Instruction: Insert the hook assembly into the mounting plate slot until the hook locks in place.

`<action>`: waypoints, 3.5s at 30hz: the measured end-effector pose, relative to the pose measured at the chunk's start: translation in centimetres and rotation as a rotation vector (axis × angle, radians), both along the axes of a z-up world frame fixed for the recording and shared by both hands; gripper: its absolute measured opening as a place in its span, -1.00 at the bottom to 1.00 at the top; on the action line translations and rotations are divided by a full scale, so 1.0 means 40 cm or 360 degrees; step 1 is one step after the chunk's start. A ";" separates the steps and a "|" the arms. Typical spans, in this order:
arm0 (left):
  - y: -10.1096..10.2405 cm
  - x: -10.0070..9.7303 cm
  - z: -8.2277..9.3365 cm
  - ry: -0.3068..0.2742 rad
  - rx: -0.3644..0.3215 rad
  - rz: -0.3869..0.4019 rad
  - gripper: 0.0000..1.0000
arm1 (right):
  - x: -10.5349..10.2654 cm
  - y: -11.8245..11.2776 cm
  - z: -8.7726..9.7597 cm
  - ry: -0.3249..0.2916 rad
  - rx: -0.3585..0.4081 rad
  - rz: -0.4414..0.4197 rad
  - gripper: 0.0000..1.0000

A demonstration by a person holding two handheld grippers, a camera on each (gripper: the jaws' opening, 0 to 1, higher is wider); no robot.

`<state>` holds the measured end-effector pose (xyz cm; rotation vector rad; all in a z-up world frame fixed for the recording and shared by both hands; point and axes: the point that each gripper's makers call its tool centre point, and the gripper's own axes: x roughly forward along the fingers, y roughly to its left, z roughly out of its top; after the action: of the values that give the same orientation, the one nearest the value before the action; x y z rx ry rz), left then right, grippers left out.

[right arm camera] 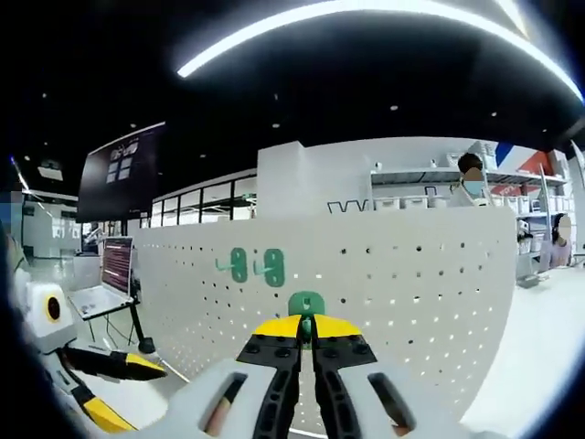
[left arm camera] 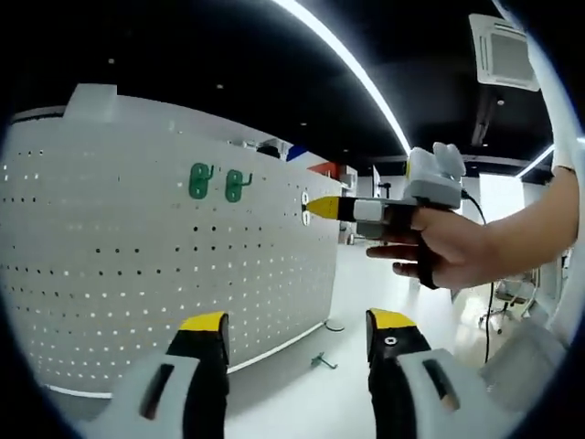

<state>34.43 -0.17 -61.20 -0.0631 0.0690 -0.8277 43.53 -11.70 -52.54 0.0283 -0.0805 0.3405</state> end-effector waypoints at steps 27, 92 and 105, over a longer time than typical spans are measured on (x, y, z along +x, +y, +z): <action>0.121 -0.030 -0.012 0.0036 -0.0037 0.0175 0.21 | 0.111 0.019 0.066 -0.0089 -0.0015 -0.0039 -0.98; 0.196 -0.049 -0.031 0.0079 -0.0048 0.0285 0.15 | 0.168 0.033 0.060 -0.0026 -0.0001 -0.0271 -0.95; 0.192 -0.042 -0.027 0.0070 -0.0048 0.0284 0.16 | 0.154 0.036 0.051 -0.0012 -0.0024 -0.0161 -0.63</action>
<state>32.75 7.51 -62.29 -0.1144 0.0911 -0.6490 49.67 -10.26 -50.52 0.0080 -0.0864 0.2399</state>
